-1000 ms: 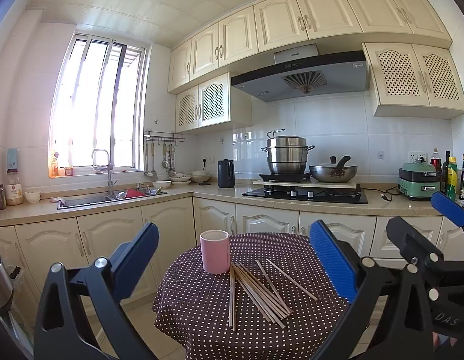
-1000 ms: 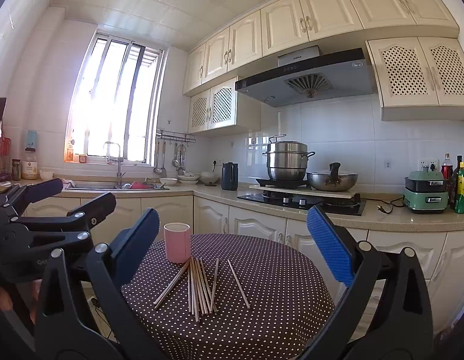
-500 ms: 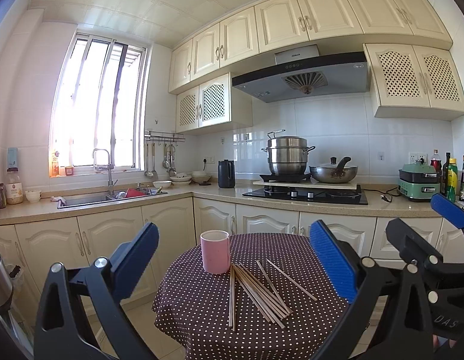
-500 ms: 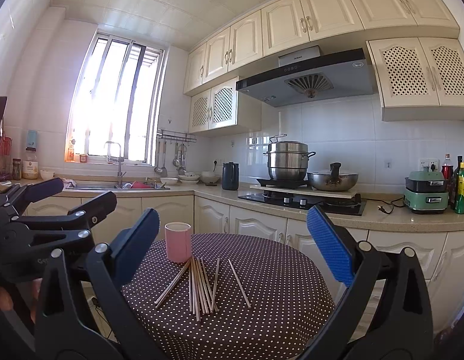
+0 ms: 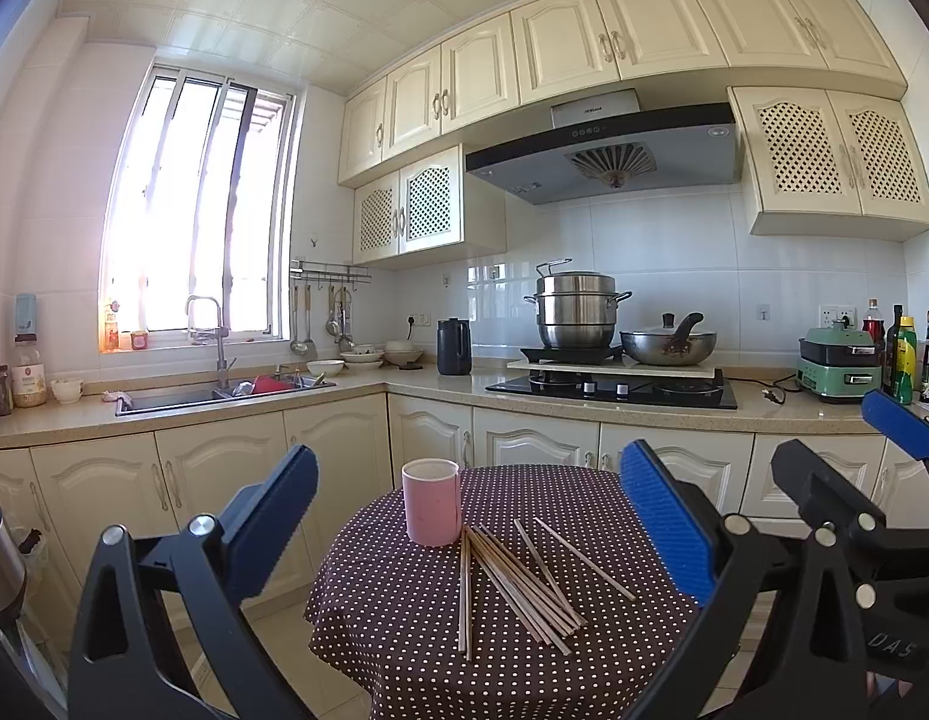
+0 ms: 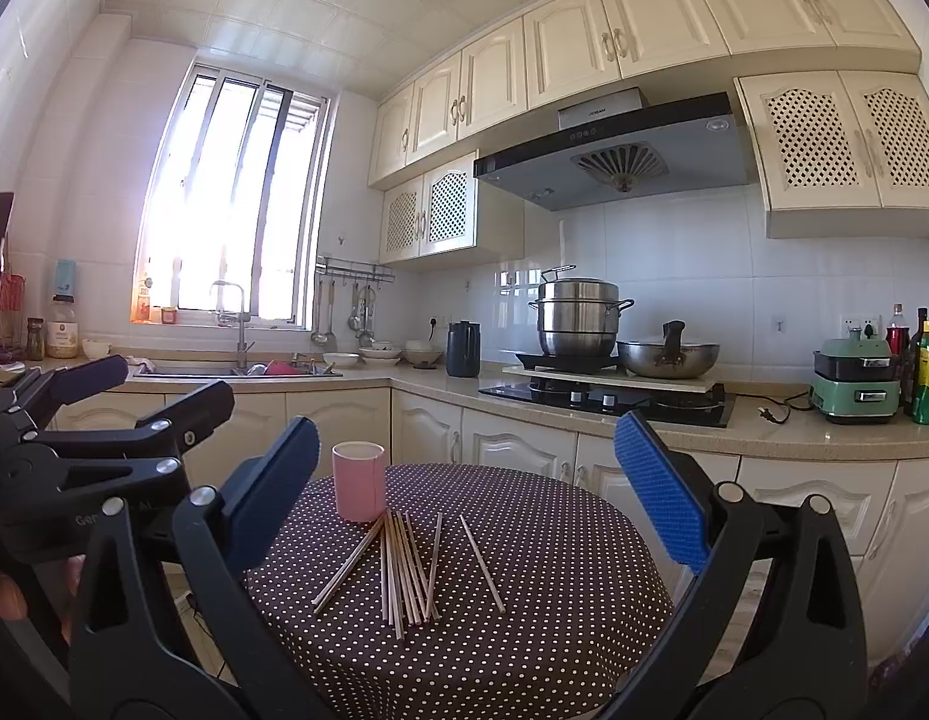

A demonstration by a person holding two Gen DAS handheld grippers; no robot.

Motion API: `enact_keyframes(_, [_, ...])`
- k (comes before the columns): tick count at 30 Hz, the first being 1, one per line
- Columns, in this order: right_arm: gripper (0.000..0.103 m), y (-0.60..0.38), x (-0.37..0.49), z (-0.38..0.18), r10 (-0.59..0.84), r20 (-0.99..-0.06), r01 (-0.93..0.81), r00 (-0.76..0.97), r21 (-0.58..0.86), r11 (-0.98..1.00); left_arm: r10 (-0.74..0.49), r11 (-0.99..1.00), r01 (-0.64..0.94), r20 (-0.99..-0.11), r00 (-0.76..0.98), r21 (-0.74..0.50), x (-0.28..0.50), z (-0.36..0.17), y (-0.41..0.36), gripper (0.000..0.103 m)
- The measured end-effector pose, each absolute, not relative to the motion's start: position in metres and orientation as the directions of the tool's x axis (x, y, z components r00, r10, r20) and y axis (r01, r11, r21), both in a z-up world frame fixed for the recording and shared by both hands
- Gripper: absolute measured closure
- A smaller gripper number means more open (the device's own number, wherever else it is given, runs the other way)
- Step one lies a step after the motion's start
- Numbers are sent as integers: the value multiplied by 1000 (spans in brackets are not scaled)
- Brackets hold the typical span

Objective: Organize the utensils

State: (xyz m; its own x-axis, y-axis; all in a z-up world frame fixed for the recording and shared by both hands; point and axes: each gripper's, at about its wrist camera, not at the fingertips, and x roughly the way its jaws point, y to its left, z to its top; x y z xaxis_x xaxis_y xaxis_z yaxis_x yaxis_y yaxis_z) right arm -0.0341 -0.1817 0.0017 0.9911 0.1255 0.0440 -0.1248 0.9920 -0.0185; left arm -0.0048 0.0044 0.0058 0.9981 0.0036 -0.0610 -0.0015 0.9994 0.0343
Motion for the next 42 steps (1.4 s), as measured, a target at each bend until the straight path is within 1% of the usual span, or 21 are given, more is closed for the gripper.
enact_keyframes(42, [6, -178, -24, 1, 133, 27, -132, 991, -30, 991, 10, 1000, -9, -72, 997, 18, 4, -2, 8, 4])
